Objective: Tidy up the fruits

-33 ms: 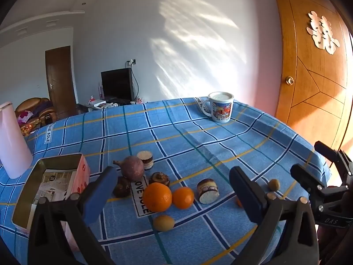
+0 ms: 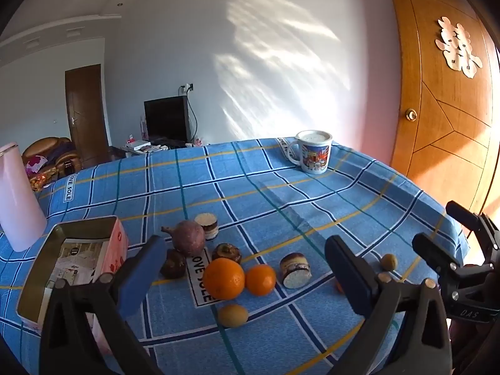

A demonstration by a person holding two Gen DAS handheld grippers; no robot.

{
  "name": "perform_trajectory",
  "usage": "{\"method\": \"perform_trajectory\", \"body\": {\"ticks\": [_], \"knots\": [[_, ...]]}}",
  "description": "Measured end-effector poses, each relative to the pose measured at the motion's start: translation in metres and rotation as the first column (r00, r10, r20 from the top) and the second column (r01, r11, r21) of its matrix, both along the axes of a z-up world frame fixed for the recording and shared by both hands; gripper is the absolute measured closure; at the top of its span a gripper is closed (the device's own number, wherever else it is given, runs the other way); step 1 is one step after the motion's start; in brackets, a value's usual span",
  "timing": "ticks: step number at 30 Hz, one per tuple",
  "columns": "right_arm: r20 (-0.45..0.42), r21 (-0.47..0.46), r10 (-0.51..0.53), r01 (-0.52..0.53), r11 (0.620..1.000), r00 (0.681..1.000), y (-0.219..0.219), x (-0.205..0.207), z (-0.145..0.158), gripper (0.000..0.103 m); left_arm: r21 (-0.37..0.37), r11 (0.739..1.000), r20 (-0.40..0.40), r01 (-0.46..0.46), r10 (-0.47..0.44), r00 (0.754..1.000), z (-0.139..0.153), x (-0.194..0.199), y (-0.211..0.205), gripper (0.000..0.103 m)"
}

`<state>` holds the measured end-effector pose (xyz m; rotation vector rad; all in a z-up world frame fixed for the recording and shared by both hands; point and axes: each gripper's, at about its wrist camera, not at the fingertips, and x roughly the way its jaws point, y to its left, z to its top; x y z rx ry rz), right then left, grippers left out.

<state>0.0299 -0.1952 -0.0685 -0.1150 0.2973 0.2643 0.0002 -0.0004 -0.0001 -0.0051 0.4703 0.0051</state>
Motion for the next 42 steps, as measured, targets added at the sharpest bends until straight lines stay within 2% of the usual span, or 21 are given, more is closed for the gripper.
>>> {"method": "perform_trajectory", "body": {"ticks": [8, 10, 42], "knots": [[-0.004, -0.014, -0.003, 0.002, 1.0, 1.0, -0.002, -0.001, -0.002, 0.001, 0.033, 0.999, 0.009, 0.007, -0.008, 1.0, 0.001, -0.001, -0.017, 0.0], [-0.009, -0.009, 0.0, 0.0, 1.0, 1.0, -0.003, 0.001, -0.005, 0.001, -0.013, 1.0, 0.002, -0.011, 0.011, 1.0, -0.004, -0.001, 0.006, 0.0], [-0.026, 0.014, 0.013, -0.012, 1.0, 1.0, 0.001, 0.0, -0.008, 0.001, -0.033, 0.999, -0.002, -0.033, 0.033, 0.999, -0.005, 0.0, 0.016, 0.0]]}}
